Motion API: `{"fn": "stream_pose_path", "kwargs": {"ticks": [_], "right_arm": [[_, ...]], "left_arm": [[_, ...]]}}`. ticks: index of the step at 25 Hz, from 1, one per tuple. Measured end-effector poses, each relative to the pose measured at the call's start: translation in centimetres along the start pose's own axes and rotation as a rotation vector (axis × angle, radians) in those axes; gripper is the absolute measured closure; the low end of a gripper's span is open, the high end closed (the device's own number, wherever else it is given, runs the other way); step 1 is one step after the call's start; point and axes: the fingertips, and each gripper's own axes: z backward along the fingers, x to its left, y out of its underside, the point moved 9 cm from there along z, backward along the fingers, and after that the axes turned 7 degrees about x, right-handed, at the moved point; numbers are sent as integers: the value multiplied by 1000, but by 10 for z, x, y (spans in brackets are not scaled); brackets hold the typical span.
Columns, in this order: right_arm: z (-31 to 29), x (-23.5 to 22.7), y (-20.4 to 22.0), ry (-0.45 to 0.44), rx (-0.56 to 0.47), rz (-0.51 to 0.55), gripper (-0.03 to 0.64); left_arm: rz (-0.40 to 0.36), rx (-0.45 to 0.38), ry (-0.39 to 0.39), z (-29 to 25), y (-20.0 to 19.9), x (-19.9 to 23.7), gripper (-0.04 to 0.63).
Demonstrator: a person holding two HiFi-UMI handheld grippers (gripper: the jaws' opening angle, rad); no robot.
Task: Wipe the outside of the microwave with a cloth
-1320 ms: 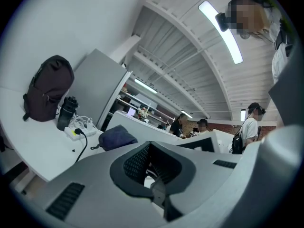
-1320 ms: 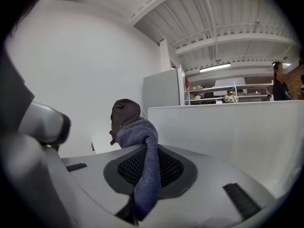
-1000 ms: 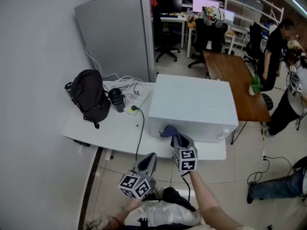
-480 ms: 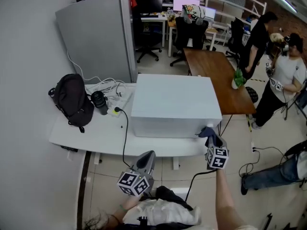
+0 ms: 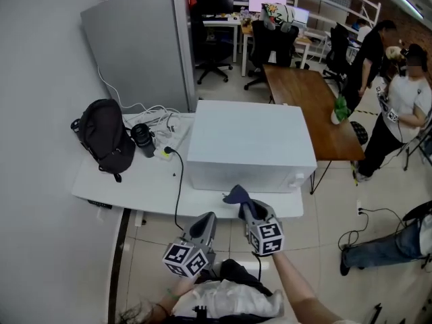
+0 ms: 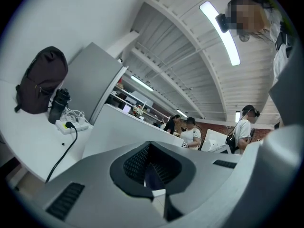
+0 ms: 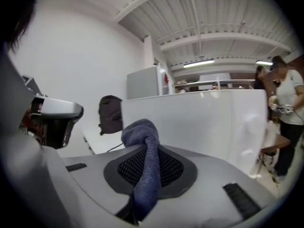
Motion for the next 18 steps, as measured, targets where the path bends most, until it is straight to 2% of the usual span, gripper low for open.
{"fn": "stream_pose_path", "kwargs": {"ticks": [2,4,9,13,18], "right_arm": [[-36,44,-10,-96,14,52,545],[-71,75,-16,-155,47,77,545],[-137,107,-14,-189,160,140,545],[-147,81,4,-115,224,115,545],[-112,-11,34,44,237,-7,545]], "left_arm": [[3,-3,-19,7,0,4,609],[4,-8,-41,16,-1,7,609],[7,-25,-104,36,-5,20,609],[18,-40,-139,49,-6,29,609],[19,-46,-147,50,-10,36,609]]}}
